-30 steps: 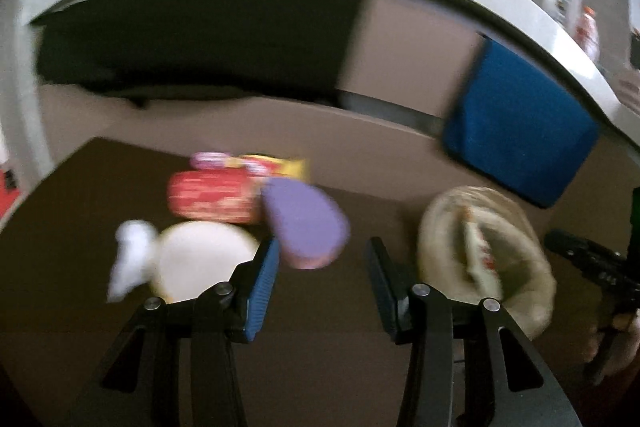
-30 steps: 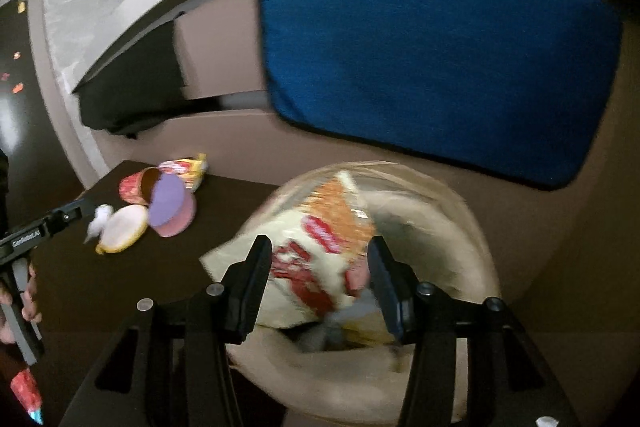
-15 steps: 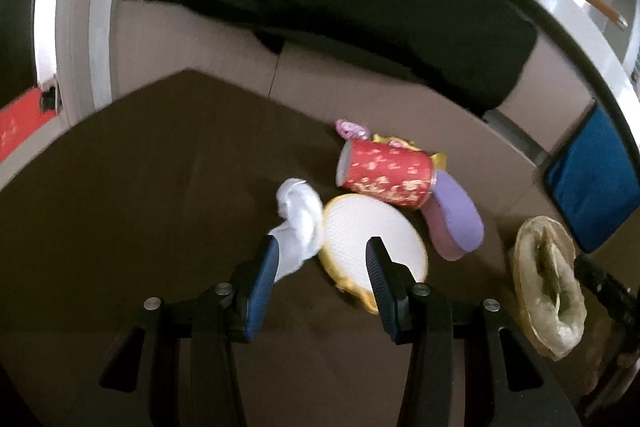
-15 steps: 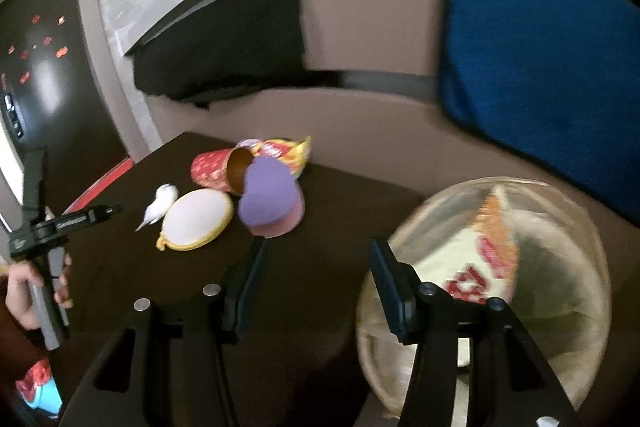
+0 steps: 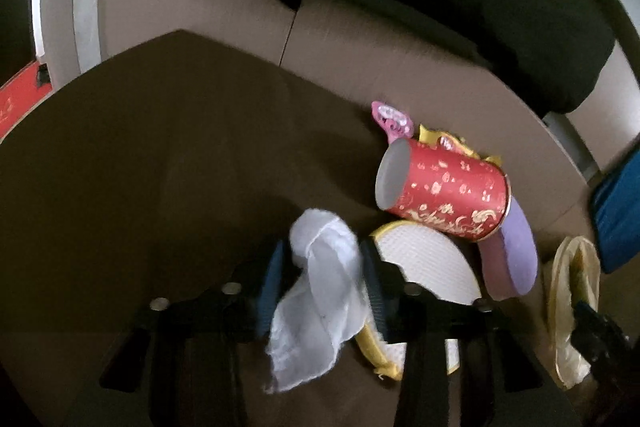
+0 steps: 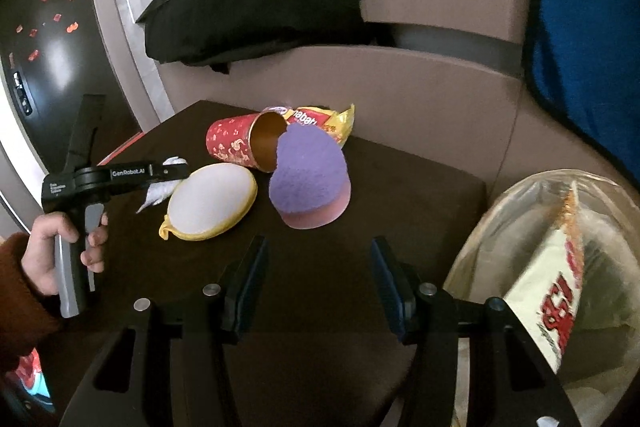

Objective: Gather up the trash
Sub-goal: 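Grasp the white tissue with the left gripper while the right gripper reaches toward the purple eggplant sponge, then close the right gripper on the purple eggplant sponge and lift it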

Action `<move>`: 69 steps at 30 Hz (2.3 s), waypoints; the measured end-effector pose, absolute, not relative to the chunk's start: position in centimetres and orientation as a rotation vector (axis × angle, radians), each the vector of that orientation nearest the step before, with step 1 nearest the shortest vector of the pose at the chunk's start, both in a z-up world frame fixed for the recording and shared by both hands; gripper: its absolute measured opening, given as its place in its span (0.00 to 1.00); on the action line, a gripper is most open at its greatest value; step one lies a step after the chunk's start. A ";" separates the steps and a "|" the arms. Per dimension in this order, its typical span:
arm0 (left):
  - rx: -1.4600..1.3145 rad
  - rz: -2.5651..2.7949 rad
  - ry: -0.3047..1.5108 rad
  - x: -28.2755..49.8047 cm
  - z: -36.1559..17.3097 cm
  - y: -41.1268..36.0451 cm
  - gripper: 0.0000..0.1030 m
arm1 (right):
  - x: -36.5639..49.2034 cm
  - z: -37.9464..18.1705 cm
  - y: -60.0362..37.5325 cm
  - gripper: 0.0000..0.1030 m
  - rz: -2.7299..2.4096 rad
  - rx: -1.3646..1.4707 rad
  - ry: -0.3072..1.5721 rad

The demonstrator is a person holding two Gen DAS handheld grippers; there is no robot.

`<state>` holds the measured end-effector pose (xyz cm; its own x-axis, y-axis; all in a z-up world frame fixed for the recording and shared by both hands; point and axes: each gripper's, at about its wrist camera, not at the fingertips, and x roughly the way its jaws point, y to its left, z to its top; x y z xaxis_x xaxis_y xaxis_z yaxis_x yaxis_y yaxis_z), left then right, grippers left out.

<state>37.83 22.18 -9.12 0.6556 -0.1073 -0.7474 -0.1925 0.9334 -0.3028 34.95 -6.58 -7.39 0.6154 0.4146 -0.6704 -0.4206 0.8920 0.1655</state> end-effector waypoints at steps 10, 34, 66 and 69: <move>-0.329 -0.013 0.816 32.6 -6.7 22.6 0.23 | 39.1 -7.7 -3.5 0.52 0.509 0.023 0.755; -0.390 -0.004 0.806 24.6 -7.1 26.2 0.23 | 39.0 -7.0 5.1 0.50 0.621 -0.117 0.715; -0.440 -0.042 0.813 23.9 -8.5 26.2 0.23 | 39.9 -7.3 5.3 0.27 0.394 -0.256 0.718; -0.441 -0.046 0.808 23.9 -8.4 25.9 0.23 | 39.1 -7.5 1.6 0.27 0.340 -0.213 0.771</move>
